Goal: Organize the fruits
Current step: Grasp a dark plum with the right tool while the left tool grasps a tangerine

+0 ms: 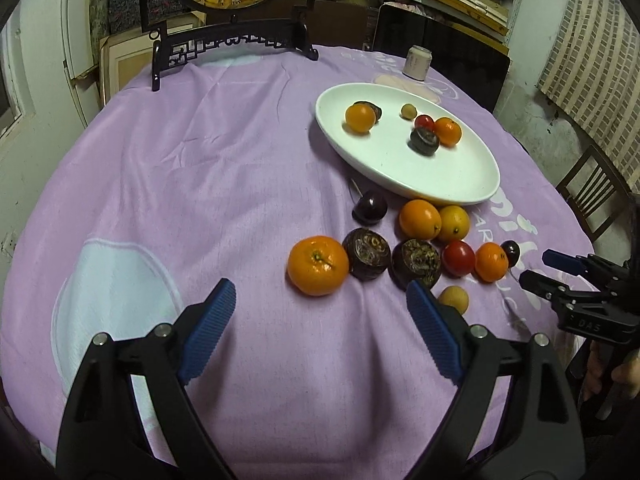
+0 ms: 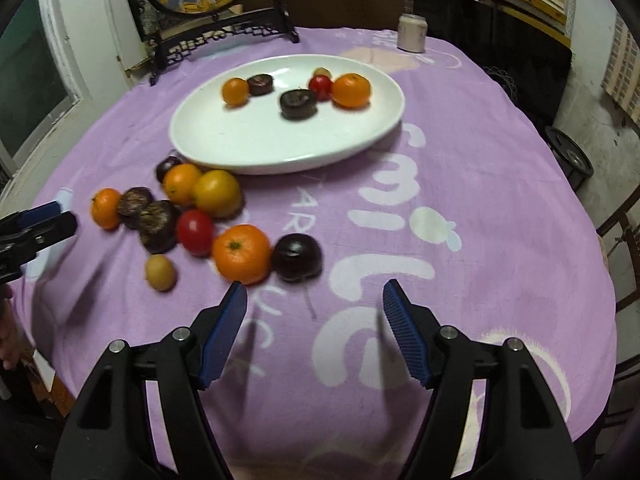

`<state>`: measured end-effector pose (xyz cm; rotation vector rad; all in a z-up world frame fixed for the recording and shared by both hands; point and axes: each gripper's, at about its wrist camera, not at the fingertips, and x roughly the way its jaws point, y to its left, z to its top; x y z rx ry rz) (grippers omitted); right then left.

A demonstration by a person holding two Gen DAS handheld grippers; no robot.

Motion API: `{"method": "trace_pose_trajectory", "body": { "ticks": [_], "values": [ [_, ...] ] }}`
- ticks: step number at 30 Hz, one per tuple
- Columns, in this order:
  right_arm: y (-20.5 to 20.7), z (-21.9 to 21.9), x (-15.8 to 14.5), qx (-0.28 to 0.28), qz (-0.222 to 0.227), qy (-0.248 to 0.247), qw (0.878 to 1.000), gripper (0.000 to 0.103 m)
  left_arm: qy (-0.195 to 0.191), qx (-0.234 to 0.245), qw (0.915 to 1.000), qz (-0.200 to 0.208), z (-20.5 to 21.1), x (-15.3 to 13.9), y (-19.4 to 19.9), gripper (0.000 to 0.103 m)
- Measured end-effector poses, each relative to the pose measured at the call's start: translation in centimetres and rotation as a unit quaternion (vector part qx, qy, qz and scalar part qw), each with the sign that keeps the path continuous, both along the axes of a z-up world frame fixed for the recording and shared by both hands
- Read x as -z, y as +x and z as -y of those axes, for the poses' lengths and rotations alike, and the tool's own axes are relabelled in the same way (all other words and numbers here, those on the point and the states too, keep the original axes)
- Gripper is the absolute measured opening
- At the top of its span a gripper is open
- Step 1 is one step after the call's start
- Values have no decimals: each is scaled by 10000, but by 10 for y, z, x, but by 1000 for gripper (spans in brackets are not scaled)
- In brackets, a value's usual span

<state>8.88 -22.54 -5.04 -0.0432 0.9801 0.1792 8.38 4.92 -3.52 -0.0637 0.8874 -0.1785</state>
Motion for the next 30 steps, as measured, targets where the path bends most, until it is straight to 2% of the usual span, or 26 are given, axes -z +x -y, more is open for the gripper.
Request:
{"method": "trace_pose_trajectory", "body": {
  "ticks": [3, 7, 9, 10, 11, 12, 18, 25, 30],
  "values": [
    [6, 2, 4, 114, 31, -84, 9999, 71, 51, -38, 10000, -31, -1, 2, -1, 89],
    [12, -2, 10, 0, -3, -67, 10000, 71, 85, -93, 9999, -108, -6, 6, 0, 89],
    [15, -5, 10, -62, 96, -22, 9999, 67, 99, -95, 9998, -155, -7, 9, 0, 89],
    [18, -6, 10, -106, 124, 16, 9999, 61, 93, -87, 9997, -189, -7, 10, 2, 89],
    [22, -6, 12, -163, 103, 90, 9998, 42, 82, -86, 9997, -216, -6, 12, 3, 89],
    [28, -7, 16, -230, -66, 210, 9995, 33, 69, -81, 9997, -240, -6, 14, 4, 89],
    [26, -5, 10, -147, -82, 376, 9992, 31, 96, -112, 9991, -391, -8, 25, 10, 89],
    [14, 7, -6, 7, 59, 503, 9987, 31, 176, -11, 9992, -356, -2, 32, 25, 88],
    [11, 8, -7, 10, 21, 601, 9982, 31, 331, 121, 9991, -255, 8, 38, 40, 61]
  ]
}}
